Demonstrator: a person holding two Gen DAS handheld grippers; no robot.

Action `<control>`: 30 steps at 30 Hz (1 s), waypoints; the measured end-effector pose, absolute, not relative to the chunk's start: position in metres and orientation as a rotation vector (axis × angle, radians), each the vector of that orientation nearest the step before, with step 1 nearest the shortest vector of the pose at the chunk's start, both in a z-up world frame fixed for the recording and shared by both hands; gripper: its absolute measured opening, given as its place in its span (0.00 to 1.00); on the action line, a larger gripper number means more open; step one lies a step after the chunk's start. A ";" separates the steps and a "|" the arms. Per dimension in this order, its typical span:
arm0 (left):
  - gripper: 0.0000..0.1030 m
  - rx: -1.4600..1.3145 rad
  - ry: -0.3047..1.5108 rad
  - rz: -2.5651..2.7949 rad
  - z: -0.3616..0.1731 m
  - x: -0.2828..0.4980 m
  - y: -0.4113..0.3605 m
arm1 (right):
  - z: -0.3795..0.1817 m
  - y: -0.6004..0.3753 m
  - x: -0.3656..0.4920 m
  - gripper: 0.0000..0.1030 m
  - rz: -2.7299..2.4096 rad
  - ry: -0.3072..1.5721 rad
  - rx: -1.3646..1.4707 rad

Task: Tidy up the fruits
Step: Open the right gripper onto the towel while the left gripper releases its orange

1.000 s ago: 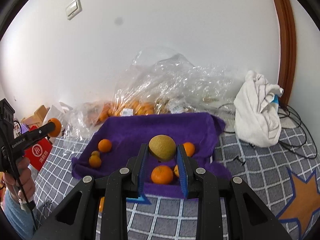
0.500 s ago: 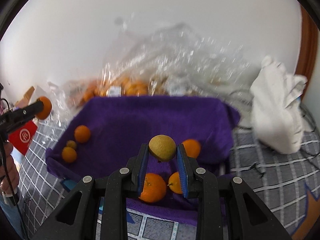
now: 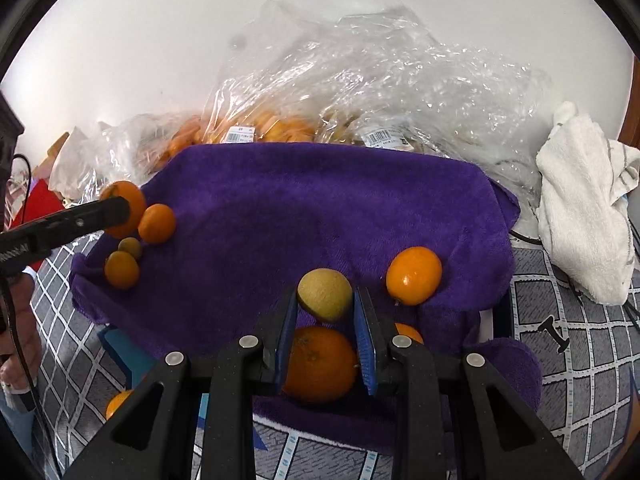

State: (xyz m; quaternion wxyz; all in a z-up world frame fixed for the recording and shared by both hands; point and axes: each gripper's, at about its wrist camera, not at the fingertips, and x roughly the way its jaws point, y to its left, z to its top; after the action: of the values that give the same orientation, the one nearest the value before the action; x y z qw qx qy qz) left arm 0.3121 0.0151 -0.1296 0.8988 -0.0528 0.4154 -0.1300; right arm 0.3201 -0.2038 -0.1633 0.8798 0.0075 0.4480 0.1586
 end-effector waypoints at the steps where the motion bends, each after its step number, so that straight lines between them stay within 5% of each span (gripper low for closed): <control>1: 0.38 -0.092 0.863 -0.265 -0.132 0.312 0.012 | -0.162 -0.205 0.319 0.32 0.333 0.934 0.018; 24: 0.39 0.006 0.978 -0.263 -0.156 0.308 -0.012 | -0.101 -0.269 0.269 0.43 0.188 0.808 0.125; 30: 0.49 0.011 0.927 -0.262 -0.127 0.294 -0.011 | -0.093 -0.273 0.245 0.46 0.175 0.815 0.135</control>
State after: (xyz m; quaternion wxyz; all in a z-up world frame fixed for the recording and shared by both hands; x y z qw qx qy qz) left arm 0.2941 -0.0110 -0.1268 0.8862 0.0055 0.4458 -0.1261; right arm 0.2452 -0.2731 -0.0934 0.9122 0.0655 0.3953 0.0850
